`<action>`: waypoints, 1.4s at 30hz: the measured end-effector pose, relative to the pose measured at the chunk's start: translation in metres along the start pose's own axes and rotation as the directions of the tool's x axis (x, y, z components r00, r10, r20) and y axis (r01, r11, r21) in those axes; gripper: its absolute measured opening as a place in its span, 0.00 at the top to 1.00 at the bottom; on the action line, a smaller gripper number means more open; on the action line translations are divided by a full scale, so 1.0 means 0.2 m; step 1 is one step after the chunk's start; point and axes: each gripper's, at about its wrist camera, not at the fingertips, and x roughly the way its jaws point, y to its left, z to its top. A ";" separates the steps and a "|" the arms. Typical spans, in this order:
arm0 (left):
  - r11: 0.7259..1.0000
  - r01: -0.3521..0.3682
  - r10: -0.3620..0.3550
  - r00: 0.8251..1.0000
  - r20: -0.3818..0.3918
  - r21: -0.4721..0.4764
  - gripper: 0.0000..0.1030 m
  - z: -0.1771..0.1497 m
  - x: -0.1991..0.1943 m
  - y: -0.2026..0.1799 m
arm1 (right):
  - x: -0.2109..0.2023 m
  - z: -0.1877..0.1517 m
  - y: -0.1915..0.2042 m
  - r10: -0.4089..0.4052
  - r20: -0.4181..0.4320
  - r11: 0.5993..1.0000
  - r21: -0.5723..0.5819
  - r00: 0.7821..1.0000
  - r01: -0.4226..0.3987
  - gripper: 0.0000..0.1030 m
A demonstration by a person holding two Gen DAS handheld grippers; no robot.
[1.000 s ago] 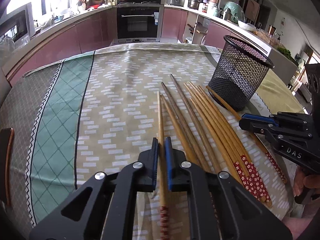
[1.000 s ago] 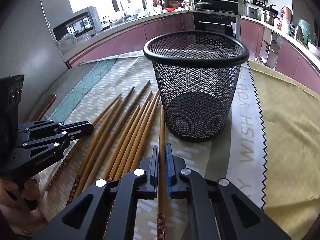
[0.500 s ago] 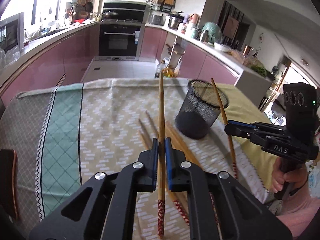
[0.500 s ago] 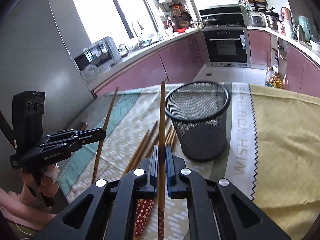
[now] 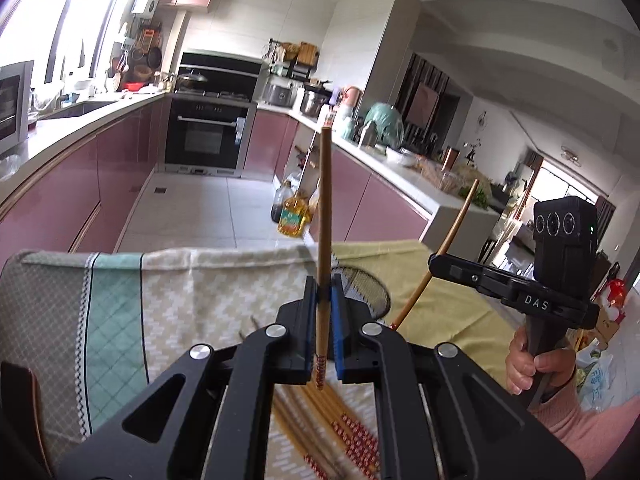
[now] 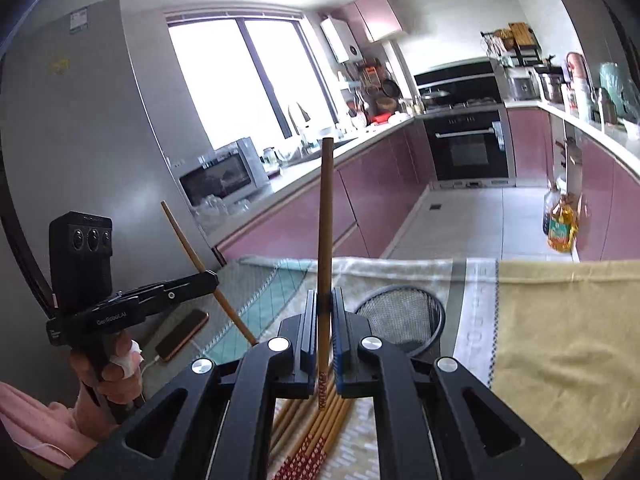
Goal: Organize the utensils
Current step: 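Lift the chopstick upright with the right gripper into the black mesh holder while the left gripper inserts its own, then open the right gripper to release the chopstick in the holder while the left gripper releases its own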
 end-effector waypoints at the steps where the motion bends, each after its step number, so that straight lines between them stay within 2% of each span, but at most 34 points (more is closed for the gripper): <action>1: 1.000 0.005 -0.005 1.000 0.013 0.005 0.93 0.04 0.00 -0.02 | -0.01 0.03 0.00 -0.006 0.015 1.000 -0.010 1.000 0.006 0.94; 6: 0.999 0.034 -0.036 0.997 0.074 0.036 0.93 0.20 0.04 -0.11 | -0.06 0.17 -0.02 -0.034 0.075 0.999 -0.040 0.997 0.037 0.94; 9: 0.998 0.036 -0.041 0.995 0.089 0.056 0.93 0.27 0.09 -0.17 | -0.07 0.24 -0.05 -0.053 0.100 0.997 -0.042 0.994 0.057 0.94; 12: 0.997 0.032 -0.036 0.997 0.070 0.067 0.93 0.31 0.17 -0.20 | -0.05 0.27 -0.10 -0.074 0.095 0.996 -0.032 0.993 0.078 0.94; 15: 0.997 0.025 -0.027 0.999 0.036 0.067 0.93 0.32 0.28 -0.23 | 0.00 0.26 -0.16 -0.092 0.059 0.996 -0.018 0.994 0.093 0.94; 20: 0.996 0.027 -0.023 0.998 -0.050 0.079 0.93 0.25 0.44 -0.25 | 0.15 0.22 -0.20 -0.104 -0.061 0.995 -0.017 0.993 0.103 0.94; 25: 0.995 0.022 -0.008 0.990 -0.140 0.101 0.93 0.15 0.60 -0.24 | 0.29 0.16 -0.24 -0.114 -0.178 0.993 -0.011 0.977 0.114 0.94; 28: 0.994 0.017 0.002 0.985 -0.173 0.108 0.93 0.12 0.67 -0.24 | 0.35 0.13 -0.26 -0.123 -0.219 0.992 -0.008 0.968 0.124 0.92; 38: 0.993 -0.027 0.048 0.981 -0.190 0.111 0.92 0.13 0.81 -0.18 | 0.44 0.15 -0.32 -0.154 -0.232 0.986 0.028 0.960 0.164 0.92; 42: 0.994 -0.043 0.060 0.983 -0.174 0.100 0.85 0.14 0.80 -0.17 | 0.43 0.16 -0.32 -0.161 -0.202 0.984 0.041 0.966 0.173 0.81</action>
